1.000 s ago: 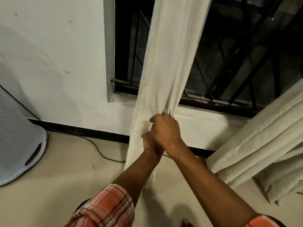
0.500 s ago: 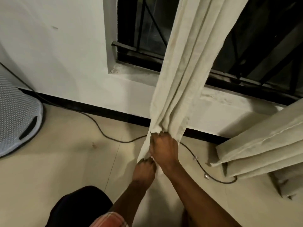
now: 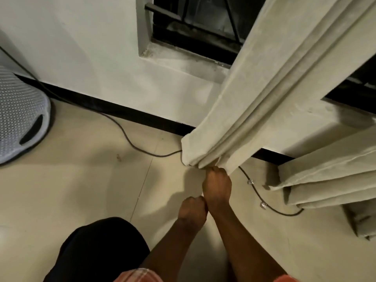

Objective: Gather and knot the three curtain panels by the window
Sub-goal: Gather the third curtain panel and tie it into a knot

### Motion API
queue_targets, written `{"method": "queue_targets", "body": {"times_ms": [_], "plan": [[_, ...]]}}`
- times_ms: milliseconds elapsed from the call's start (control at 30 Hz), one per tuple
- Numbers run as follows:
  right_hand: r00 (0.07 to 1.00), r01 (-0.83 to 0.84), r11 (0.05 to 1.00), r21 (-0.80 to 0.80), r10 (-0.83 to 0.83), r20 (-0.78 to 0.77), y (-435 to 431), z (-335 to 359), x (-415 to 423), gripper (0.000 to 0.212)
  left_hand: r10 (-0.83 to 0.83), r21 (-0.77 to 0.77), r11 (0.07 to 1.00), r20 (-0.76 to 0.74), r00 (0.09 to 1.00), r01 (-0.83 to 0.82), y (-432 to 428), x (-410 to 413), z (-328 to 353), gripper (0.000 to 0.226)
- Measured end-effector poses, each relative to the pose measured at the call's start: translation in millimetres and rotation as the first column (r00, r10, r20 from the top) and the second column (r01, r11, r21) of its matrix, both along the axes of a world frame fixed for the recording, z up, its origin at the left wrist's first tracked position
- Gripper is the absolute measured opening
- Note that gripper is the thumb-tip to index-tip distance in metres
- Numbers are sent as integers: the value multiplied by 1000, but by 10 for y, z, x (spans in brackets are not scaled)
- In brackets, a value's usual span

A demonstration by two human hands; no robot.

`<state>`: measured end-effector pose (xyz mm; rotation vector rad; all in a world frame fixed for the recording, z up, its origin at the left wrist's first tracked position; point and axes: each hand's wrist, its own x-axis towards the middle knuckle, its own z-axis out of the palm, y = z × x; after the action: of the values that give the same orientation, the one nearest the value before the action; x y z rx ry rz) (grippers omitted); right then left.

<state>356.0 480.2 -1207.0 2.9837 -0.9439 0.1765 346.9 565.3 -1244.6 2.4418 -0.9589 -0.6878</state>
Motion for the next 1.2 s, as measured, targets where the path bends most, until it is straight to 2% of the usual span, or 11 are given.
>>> {"method": "queue_targets", "body": {"times_ms": [100,233,367,467,500,567,633,767,833,1000,1200], "plan": [[982,-177,983,42,173,71,20,-18,-137,30,145,113,983,10,989,-145,108,223,102,34],[963,-213,976,43,203,180,75,44,-323,25,427,-352,860,102,898,-369,49,568,618,35],[897,-189,980,-57,196,397,135,236,-571,29,428,-733,679,439,790,40,37,479,1168,28],[764,-73,997,-20,69,642,435,922,-339,54,427,-775,488,613,664,402,-22,172,1642,39],[808,17,999,43,-39,588,474,1136,-262,57,437,-752,473,653,618,460,-76,120,1822,41],[819,95,992,-89,-27,574,418,1066,-310,51,444,-693,564,714,542,450,-183,158,2158,52],[875,-116,980,-164,179,450,321,746,-454,32,432,-610,726,764,479,317,-272,335,2439,73],[953,-118,992,38,103,287,169,415,-546,30,516,-656,737,701,492,161,-446,704,2940,77],[950,-126,991,42,108,292,165,445,-487,32,545,-683,723,656,522,104,-582,890,3072,80],[941,-117,993,-28,120,317,70,447,-366,34,501,-786,616,339,796,-53,-784,1178,3191,98],[964,-86,995,-51,96,249,-76,600,-21,47,467,-723,667,214,858,-183,-743,1180,2821,90]]}}
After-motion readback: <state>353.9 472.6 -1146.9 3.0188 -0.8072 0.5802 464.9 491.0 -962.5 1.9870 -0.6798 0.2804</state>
